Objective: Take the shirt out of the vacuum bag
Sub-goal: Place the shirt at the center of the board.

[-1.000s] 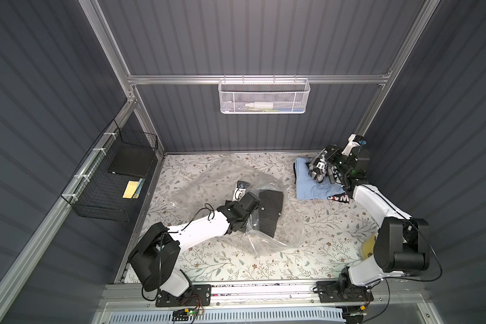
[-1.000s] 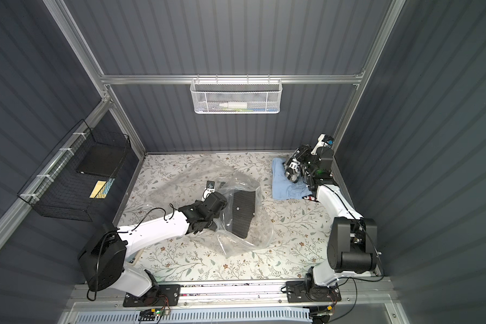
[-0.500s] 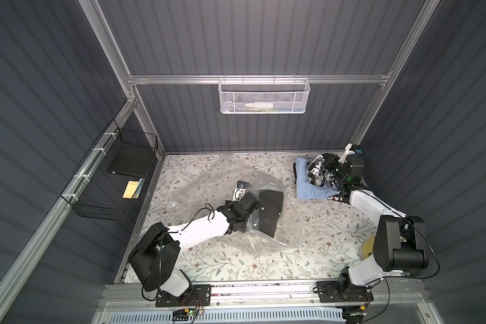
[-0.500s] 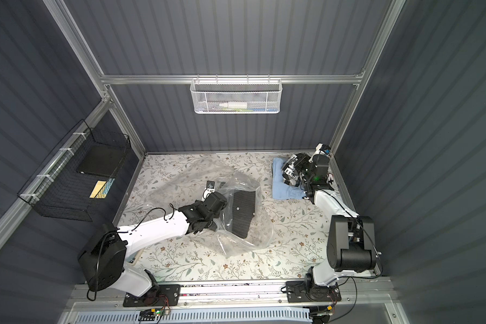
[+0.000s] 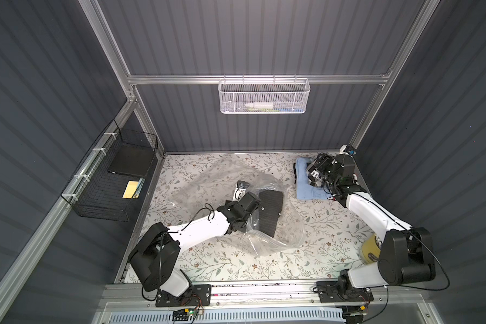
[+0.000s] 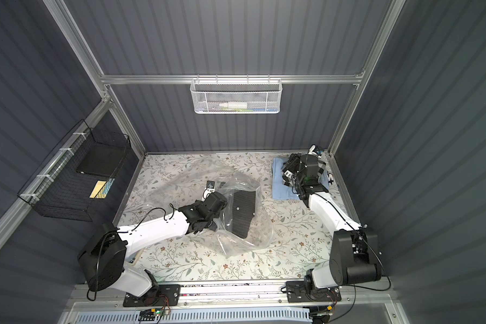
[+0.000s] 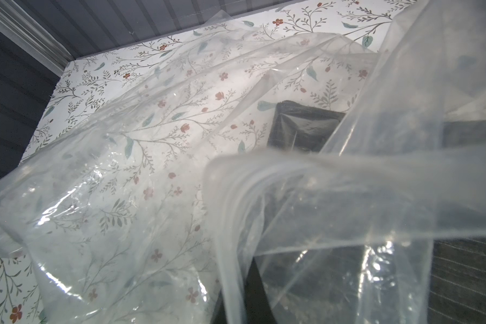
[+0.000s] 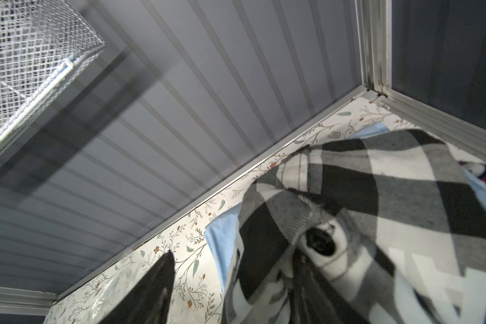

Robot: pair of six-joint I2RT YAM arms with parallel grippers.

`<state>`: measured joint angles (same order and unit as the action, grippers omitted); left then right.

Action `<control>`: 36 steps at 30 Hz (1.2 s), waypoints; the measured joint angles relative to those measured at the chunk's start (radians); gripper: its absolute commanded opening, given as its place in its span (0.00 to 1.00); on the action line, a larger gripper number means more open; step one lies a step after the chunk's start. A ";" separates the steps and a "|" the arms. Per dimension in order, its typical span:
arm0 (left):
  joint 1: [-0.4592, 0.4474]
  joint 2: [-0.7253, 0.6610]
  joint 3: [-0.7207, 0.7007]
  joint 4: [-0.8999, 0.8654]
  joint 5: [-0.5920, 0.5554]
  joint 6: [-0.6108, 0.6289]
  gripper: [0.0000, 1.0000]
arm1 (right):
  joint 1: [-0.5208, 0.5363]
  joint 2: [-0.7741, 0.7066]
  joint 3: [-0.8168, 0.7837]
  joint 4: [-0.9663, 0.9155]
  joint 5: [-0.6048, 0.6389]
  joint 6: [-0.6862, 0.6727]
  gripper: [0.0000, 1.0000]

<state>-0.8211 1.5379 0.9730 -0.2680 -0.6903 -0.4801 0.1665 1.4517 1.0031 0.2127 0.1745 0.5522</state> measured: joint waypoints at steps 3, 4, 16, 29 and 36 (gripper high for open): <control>0.000 0.000 0.000 0.003 0.001 0.000 0.00 | 0.018 0.019 0.029 -0.068 0.031 0.001 0.72; 0.000 0.000 0.000 0.003 0.002 0.000 0.00 | 0.023 0.029 0.041 -0.089 0.040 0.001 0.73; 0.000 0.002 -0.001 0.005 0.003 0.000 0.00 | 0.094 0.120 0.183 -0.299 0.148 -0.006 0.82; 0.000 0.013 -0.003 0.008 0.009 0.000 0.00 | 0.106 0.251 0.270 -0.431 0.195 -0.008 0.27; 0.002 0.014 -0.003 0.006 0.009 0.000 0.00 | 0.091 0.242 0.274 -0.404 0.136 0.015 0.00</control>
<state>-0.8192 1.5517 0.9703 -0.2615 -0.6815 -0.4797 0.2573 1.6939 1.2766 -0.1909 0.3103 0.5671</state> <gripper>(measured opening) 0.047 0.076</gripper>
